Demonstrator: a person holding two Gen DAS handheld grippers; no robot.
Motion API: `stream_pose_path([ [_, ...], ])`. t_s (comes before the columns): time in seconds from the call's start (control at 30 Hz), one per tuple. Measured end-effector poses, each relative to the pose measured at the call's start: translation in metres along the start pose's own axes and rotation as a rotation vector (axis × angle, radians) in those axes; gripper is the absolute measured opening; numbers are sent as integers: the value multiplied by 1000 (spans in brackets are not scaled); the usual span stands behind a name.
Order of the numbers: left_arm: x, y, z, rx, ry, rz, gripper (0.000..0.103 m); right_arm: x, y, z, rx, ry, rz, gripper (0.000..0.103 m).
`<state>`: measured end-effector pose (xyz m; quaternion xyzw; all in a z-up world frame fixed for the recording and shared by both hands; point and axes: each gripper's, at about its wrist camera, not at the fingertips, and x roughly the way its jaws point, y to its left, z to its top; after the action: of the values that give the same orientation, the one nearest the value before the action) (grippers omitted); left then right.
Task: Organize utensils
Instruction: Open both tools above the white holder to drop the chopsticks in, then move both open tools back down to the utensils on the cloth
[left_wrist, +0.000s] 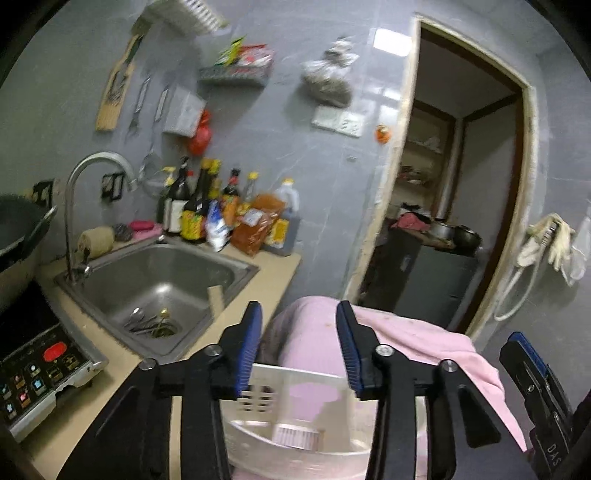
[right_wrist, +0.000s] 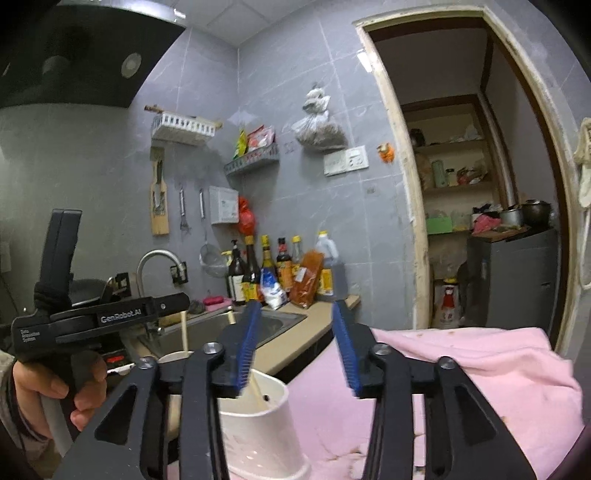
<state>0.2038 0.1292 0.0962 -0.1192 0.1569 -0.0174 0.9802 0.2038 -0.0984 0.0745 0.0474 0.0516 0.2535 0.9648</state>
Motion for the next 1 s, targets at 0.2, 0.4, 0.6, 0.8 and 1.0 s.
stream_pose_path([
  [0.2,-17,-49,-4,35,-32,-125,74,-44,-24,14,-33,-44,-87,80],
  [0.4,-22,-100,-21,95,-10,-249,89,-99,-58,23,-57,-73,-216,103],
  [0.6,-16,-139,-48,156,84,-324,90,-137,-88,16,-71,-38,-312,103],
  [0.8,7,-165,-87,237,217,-311,90,-152,-115,-6,-68,63,-373,103],
  [1.0,36,-177,-125,277,372,-283,90,-149,-138,-37,-42,221,-403,103],
])
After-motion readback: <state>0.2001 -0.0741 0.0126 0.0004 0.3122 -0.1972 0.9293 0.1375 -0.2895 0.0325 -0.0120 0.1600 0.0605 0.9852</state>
